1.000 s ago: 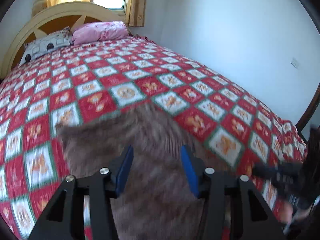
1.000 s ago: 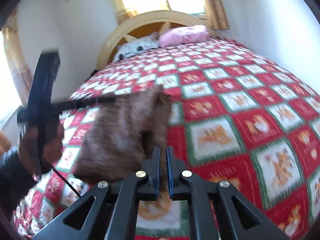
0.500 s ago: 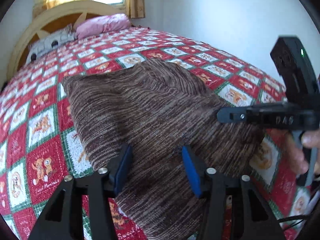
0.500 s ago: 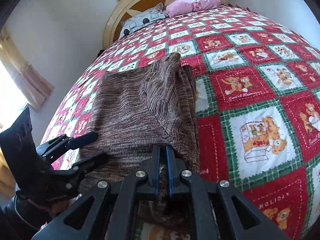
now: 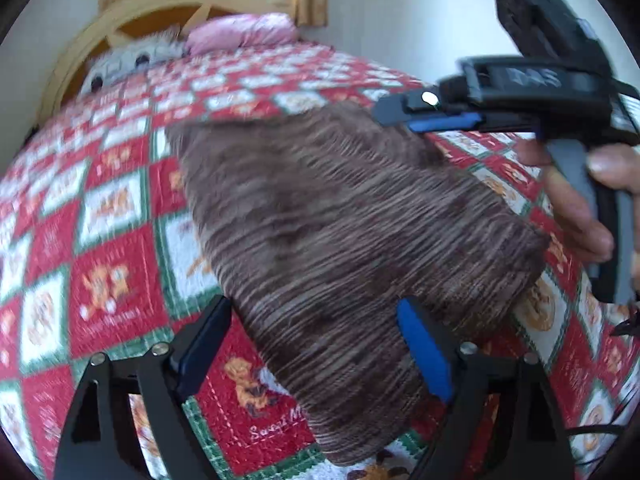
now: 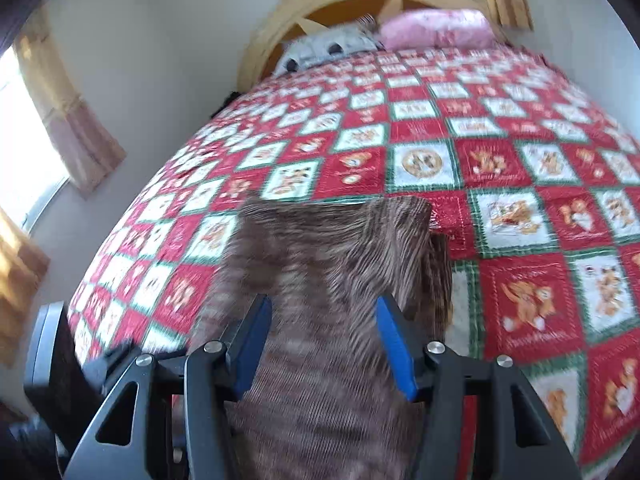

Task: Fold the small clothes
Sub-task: 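Lower the folded side onto the sweater and open both grippers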

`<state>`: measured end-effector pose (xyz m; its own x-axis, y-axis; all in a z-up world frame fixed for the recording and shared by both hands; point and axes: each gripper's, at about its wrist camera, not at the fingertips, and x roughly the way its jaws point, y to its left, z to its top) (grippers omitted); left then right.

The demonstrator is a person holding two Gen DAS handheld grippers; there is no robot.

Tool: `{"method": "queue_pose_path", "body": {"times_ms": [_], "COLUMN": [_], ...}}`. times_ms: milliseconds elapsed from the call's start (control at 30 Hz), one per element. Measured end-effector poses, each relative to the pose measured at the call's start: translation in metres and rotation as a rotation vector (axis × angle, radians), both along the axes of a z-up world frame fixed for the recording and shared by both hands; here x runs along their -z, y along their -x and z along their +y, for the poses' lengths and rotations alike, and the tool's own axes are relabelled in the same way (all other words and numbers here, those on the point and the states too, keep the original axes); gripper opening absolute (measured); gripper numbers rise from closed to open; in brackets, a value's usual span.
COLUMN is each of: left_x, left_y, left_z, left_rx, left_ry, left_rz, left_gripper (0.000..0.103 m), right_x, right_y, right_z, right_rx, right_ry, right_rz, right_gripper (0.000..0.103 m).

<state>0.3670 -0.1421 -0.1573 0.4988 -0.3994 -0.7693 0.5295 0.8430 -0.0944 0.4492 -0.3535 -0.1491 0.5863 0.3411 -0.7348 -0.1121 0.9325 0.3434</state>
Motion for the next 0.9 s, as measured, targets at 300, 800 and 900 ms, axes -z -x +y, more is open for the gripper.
{"method": "queue_pose_path", "body": {"times_ms": [300,800,900], "left_x": [0.013,0.016,0.016], "left_y": [-0.011,-0.011,-0.011], "left_z": [0.004,0.008,0.009], "left_rx": [-0.029,-0.042,-0.041], "left_ry": [0.026,0.029,0.019], "left_rz": [0.065,0.053,0.052], "left_gripper": [0.097,0.103,0.103], "right_x": [0.025,0.015,0.029], "right_y": [-0.016,0.108,0.118], "right_z": [-0.015,0.012,0.002], "right_rx": [0.061,-0.025,-0.006], "right_ry": [0.084,0.373,0.341], "right_rz": [0.069,-0.013,0.019], "right_gripper": [0.042,0.041,0.04]}}
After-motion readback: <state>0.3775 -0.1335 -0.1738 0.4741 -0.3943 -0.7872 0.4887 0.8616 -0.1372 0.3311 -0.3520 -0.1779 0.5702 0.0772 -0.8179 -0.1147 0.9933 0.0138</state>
